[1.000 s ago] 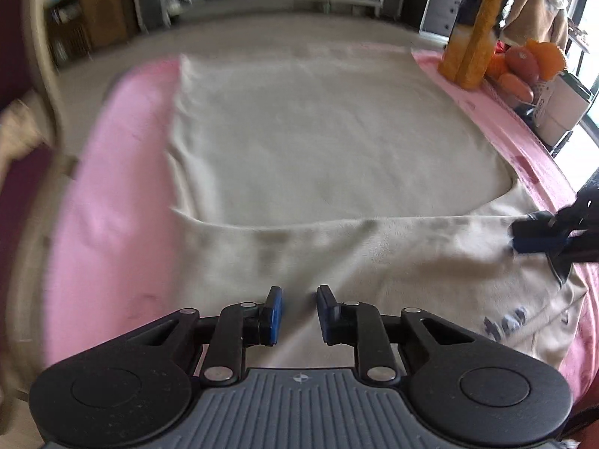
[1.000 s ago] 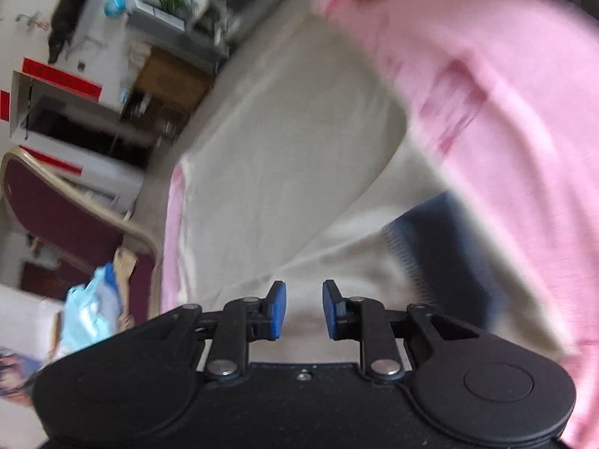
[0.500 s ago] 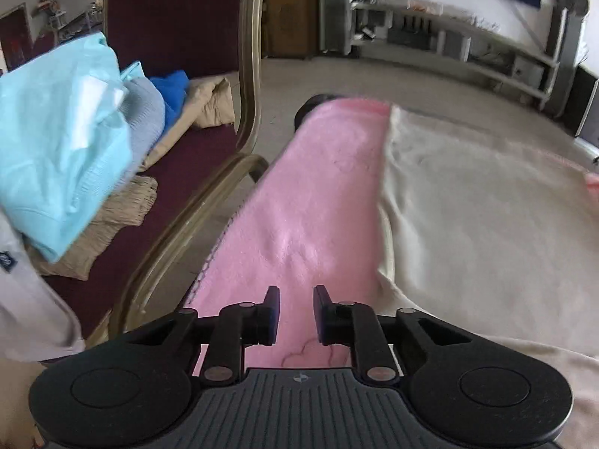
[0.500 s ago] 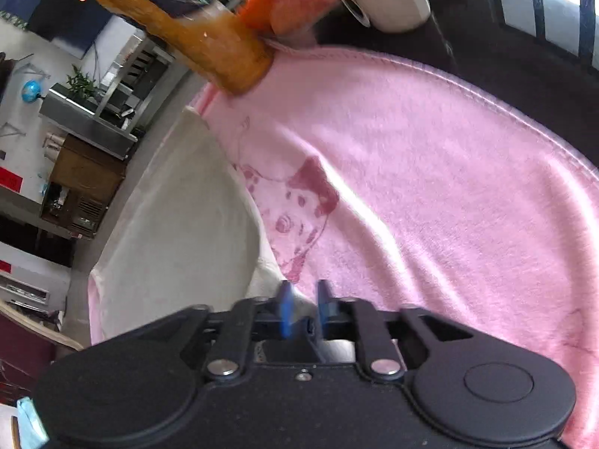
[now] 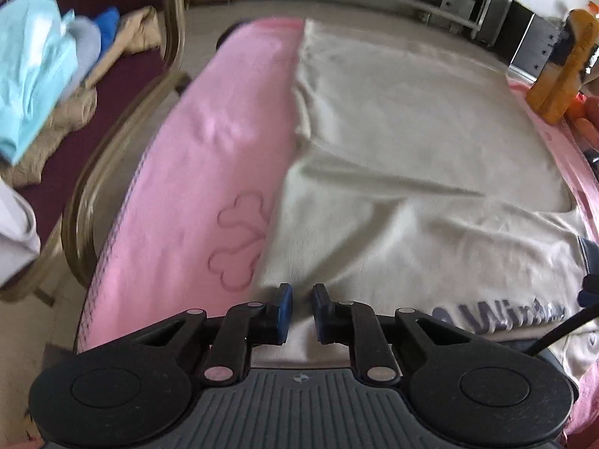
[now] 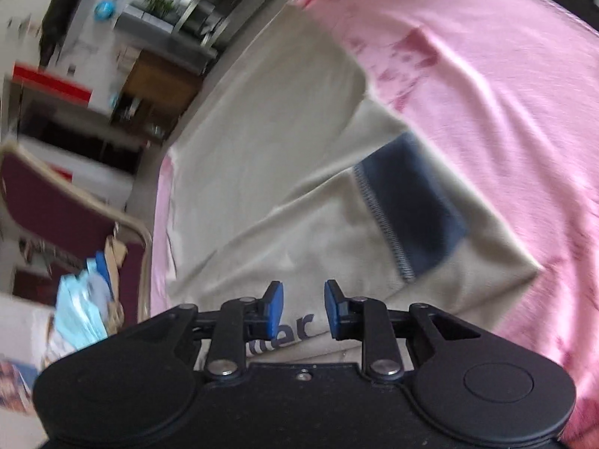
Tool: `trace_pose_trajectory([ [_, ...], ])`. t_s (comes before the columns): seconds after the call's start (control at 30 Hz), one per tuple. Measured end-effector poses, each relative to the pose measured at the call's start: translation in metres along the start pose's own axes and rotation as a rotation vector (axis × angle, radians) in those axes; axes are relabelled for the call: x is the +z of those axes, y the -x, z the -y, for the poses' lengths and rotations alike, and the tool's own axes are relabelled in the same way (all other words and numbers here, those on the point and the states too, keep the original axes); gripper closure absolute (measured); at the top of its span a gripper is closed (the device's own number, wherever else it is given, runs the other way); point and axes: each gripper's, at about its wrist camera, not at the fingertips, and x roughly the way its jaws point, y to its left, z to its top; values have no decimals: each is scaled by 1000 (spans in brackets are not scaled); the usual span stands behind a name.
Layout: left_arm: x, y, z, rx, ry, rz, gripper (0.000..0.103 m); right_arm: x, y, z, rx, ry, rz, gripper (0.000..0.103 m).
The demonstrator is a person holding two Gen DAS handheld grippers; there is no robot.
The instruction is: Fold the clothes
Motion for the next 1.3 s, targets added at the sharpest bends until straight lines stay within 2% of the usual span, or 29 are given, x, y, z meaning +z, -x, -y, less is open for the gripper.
trace_pose_trajectory([
  [0.03,-3,3,-1,13,-13,-10,81,-2,-1,-1,-29,13,-14,79],
  [0.07,-6,5,-2,27,-25,-20,79,-3,-2,0,-80,26,-26,83],
  [0.1,-10,8,-3,40,-38,-31,78,-4,1,2,-126,26,-22,102],
  [0.2,-26,17,-15,100,-31,-63,77,-6,21,13,-254,4,22,103],
  [0.23,-29,18,-19,161,-21,-66,80,-6,27,16,-278,-5,38,103],
  [0.27,-32,19,-24,222,-11,-69,90,-6,34,21,-284,-24,51,103],
  [0.33,-34,26,-36,272,49,-28,92,-8,47,28,-307,-48,85,93],
  [0.37,-34,31,-42,246,80,-2,91,-10,52,29,-313,-48,106,89],
  [0.4,-33,36,-41,213,88,29,92,-12,57,30,-300,-45,126,78],
  [0.43,-33,42,-41,179,96,60,92,-15,62,31,-264,-40,146,75],
  [0.5,-31,47,-33,101,82,105,91,-21,69,28,-167,-27,182,75],
  [0.57,-29,49,-18,12,38,133,86,-22,64,18,-117,2,201,75],
  [0.7,-35,41,24,-50,-93,154,86,-25,37,-6,-44,113,136,75],
  [0.83,-42,29,56,-110,-178,154,84,-32,14,-29,-73,245,104,75],
  [0.97,-44,10,81,-43,-297,122,83,-41,-4,-41,-172,359,72,78],
  [1.13,-77,27,83,-12,-436,90,84,-68,4,-49,-290,493,7,78],
  [1.2,-90,34,83,1,-491,77,90,-78,17,-40,-291,448,-13,75],
  [1.3,-104,52,73,-30,-460,103,91,-88,38,-23,-256,350,-14,74],
])
